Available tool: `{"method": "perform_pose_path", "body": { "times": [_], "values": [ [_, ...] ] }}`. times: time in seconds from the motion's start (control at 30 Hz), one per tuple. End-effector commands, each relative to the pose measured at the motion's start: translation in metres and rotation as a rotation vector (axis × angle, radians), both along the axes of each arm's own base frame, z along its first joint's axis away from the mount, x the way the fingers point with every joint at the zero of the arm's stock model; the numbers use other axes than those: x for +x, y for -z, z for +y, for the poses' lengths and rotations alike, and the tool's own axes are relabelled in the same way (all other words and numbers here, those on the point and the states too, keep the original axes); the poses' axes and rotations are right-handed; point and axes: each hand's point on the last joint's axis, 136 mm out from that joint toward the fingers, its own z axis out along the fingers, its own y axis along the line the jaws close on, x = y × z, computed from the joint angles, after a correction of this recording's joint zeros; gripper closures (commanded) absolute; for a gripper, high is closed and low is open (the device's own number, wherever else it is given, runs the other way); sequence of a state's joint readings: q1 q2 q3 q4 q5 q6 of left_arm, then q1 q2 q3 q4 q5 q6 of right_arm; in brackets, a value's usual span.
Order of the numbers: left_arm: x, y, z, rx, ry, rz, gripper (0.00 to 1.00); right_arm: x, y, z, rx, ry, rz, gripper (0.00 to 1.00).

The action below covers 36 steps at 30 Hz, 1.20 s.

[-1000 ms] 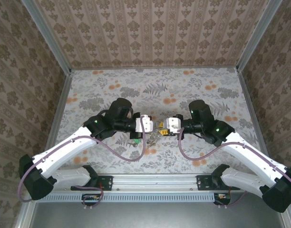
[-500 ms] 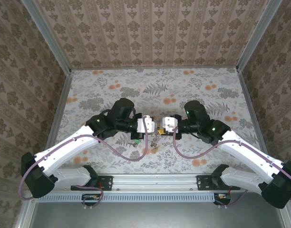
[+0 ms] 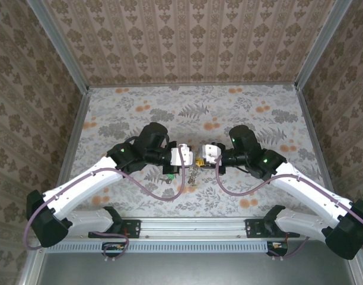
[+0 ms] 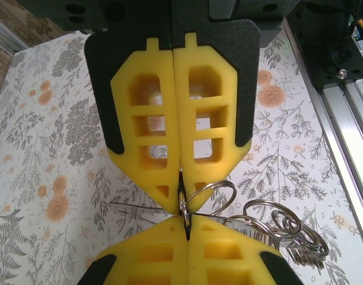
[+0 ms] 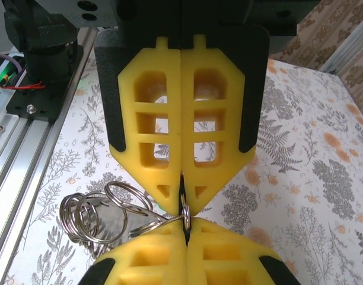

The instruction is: Put the keys on the keyring

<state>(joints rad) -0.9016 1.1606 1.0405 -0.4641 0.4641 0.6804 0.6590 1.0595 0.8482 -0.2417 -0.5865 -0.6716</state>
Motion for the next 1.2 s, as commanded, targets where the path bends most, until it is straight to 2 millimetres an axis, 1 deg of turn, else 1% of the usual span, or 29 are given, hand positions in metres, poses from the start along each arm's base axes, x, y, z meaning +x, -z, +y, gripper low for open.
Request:
{"method": "perform_pose_path", "body": {
  "times": [0.0,0.07,0.2,0.23,0.4,0.47,0.6,0.7,0.8,0.87,1.03,1.17],
  "values": [
    [-0.003,-0.025,-0.003,-0.101,0.009,-0.045,0.95,0.006,-0.017,0.005,0.100,0.026,-0.020,1.00],
    [-0.002,-0.021,0.001,-0.103,-0.006,-0.044,0.84,0.012,-0.028,0.003,0.177,0.070,-0.017,1.00],
    [-0.002,-0.017,0.009,-0.130,-0.033,-0.042,0.74,0.016,-0.048,-0.001,0.346,0.101,-0.008,1.00],
    [-0.001,-0.019,0.011,-0.140,-0.040,-0.047,0.72,0.015,-0.051,-0.003,0.379,0.103,-0.006,1.00],
    [0.002,-0.024,0.022,-0.173,-0.062,-0.068,0.69,0.011,-0.067,-0.006,0.520,0.077,-0.002,1.00],
    [0.007,-0.027,0.023,-0.186,-0.089,-0.069,0.65,0.010,-0.072,-0.007,0.567,0.073,0.009,1.00],
    [0.013,-0.039,0.019,-0.229,-0.118,-0.063,0.60,0.007,-0.073,-0.005,0.616,0.046,0.034,1.00],
    [0.021,-0.049,0.017,-0.282,-0.167,-0.046,0.59,0.007,-0.072,-0.005,0.631,0.041,0.041,1.00],
    [0.025,-0.058,0.014,-0.331,-0.188,-0.034,0.59,0.006,-0.072,-0.004,0.638,0.033,0.048,1.00],
    [0.026,-0.062,0.012,-0.351,-0.191,-0.018,0.62,0.005,-0.071,-0.004,0.635,0.031,0.054,1.00],
    [0.020,-0.065,0.008,-0.346,-0.152,0.006,0.77,0.004,-0.069,-0.004,0.628,0.024,0.055,1.00],
    [0.017,-0.063,0.008,-0.333,-0.125,0.005,0.80,0.003,-0.069,-0.004,0.625,0.018,0.052,1.00]
  ]
}}
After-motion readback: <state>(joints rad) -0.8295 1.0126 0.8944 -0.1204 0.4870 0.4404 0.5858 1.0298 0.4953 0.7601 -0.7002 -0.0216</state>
